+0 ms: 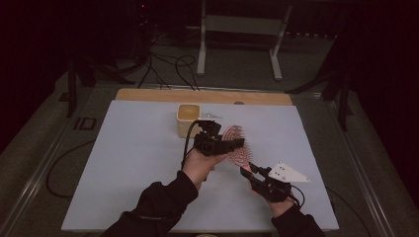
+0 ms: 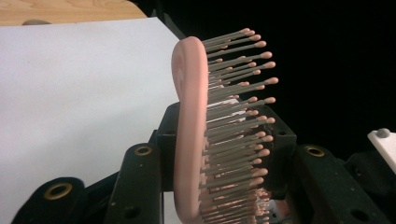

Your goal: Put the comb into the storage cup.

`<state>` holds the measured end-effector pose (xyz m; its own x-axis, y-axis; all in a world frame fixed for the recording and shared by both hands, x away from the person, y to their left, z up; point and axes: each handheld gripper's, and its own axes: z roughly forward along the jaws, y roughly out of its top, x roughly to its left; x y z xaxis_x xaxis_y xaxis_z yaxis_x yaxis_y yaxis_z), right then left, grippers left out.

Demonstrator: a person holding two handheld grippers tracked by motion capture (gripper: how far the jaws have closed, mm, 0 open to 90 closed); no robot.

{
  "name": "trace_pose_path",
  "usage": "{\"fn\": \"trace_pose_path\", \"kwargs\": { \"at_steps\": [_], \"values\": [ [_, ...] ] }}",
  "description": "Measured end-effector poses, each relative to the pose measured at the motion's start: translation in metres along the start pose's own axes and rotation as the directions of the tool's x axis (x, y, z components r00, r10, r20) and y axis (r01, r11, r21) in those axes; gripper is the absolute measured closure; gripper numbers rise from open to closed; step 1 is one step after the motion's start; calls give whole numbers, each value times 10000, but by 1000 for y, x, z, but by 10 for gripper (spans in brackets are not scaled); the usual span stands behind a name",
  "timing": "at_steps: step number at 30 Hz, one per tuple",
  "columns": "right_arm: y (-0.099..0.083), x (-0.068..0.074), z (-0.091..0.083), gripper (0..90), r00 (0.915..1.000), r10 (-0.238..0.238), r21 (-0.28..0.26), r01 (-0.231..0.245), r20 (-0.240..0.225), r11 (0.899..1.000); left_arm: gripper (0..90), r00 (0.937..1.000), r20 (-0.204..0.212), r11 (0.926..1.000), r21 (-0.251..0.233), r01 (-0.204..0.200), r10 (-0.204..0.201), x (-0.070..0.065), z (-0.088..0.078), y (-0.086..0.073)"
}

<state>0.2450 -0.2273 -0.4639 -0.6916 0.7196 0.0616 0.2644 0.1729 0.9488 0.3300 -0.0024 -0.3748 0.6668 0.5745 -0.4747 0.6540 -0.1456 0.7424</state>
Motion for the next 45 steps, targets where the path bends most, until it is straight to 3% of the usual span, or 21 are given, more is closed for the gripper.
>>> {"fn": "trace_pose_path", "kwargs": {
  "at_steps": [12,20,27,31,32,40,45],
  "values": [
    [0,0,1,700,10000,-18,-79,18,-21,10000,653,9998,193,9998,-146,-105,108,-3,0,1],
    [0,-1,1,690,9997,71,-145,-74,-213,9999,658,9973,111,9972,-142,-729,731,-12,-1,3],
    [0,2,3,448,9991,86,-151,-92,-426,9998,657,9946,194,9946,-225,-1012,1016,-12,-3,5],
    [-1,2,3,392,9993,73,-148,-79,-369,9999,657,9947,187,9944,-324,-1006,1012,-11,-6,6],
    [-1,1,4,329,9987,265,-116,-270,-433,9996,658,9942,143,9938,-349,-1059,1064,-11,-8,7],
    [-1,0,5,234,9984,445,8,-445,-359,9990,658,9901,60,9891,-454,-1399,1403,-12,-17,10],
    [-3,-2,7,109,9930,592,365,-557,-1026,9978,658,9891,-73,9877,-518,-1475,1474,-10,-23,12]
  ]
}}
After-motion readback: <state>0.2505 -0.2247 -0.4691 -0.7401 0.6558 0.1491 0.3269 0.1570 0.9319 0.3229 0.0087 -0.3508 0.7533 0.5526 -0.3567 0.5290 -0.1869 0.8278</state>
